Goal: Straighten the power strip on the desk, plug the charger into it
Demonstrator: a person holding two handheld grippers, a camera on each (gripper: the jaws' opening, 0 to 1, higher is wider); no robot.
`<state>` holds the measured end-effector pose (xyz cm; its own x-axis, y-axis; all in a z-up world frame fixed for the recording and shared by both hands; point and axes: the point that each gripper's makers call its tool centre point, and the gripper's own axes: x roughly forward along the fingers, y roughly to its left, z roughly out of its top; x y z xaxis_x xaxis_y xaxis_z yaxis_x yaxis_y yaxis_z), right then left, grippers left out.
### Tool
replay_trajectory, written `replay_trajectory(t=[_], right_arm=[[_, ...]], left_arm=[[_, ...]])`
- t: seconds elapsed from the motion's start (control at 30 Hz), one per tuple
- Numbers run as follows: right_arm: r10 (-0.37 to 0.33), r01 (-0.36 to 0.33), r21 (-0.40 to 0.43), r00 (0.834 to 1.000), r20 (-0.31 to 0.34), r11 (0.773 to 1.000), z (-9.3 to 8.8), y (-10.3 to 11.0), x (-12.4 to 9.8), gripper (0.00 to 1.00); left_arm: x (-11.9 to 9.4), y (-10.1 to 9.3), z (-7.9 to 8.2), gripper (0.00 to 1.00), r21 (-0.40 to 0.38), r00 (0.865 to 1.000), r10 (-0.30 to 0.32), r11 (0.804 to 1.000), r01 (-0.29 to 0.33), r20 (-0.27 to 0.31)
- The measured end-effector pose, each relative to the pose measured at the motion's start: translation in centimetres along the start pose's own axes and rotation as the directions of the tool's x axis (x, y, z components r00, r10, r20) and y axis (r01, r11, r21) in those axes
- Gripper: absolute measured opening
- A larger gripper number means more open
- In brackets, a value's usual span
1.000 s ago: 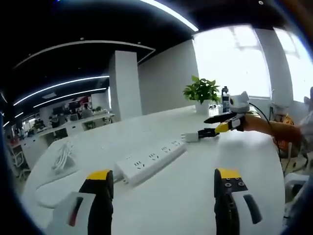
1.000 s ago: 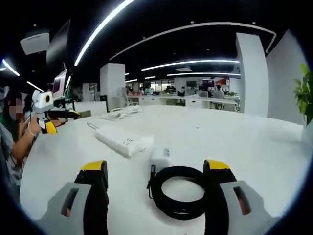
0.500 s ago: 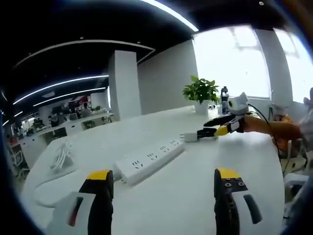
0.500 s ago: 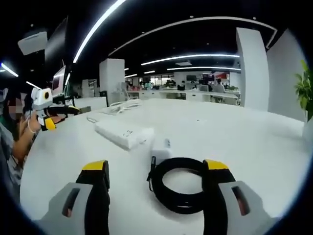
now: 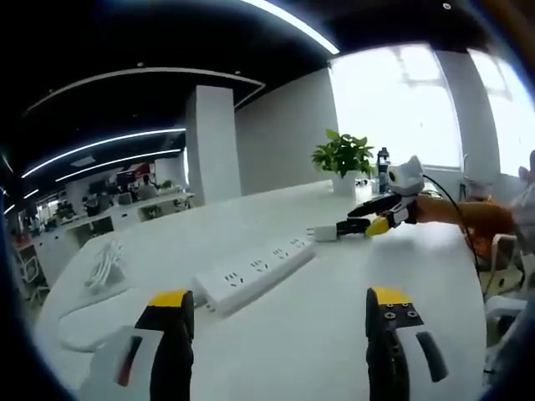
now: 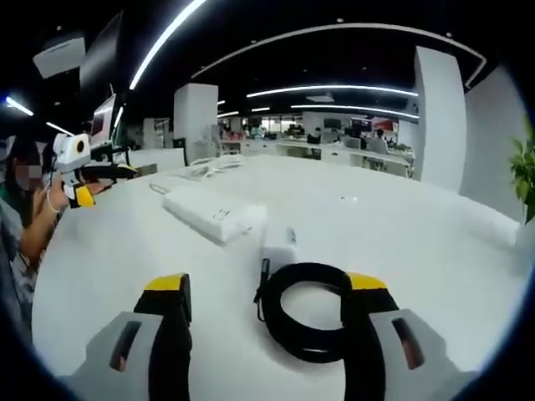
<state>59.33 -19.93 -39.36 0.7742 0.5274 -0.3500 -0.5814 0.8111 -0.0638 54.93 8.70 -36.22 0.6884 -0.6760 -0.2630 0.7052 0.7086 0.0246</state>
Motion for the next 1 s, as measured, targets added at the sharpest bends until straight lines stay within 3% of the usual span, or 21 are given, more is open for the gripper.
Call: replay_trajectory(t=[0.33, 1.0], right_arm=[[0.009, -0.009, -0.009, 0.996, -0.085, 1.000, -0.6, 0.1, 0.2, 0.63], [0.046, -0.043, 0.024, 0.985, -0.167, 0.999, -0.9, 1.3, 0.2, 0.49]], left_arm=[[0.0, -0.2, 0.0, 0.86, -0.001, 1.000, -0.007, 1.000, 0.007, 0.001], [-0.2, -0.3, 0.6, 0.86, -0.009, 0.999, -0.010, 1.000, 0.010, 0.033]])
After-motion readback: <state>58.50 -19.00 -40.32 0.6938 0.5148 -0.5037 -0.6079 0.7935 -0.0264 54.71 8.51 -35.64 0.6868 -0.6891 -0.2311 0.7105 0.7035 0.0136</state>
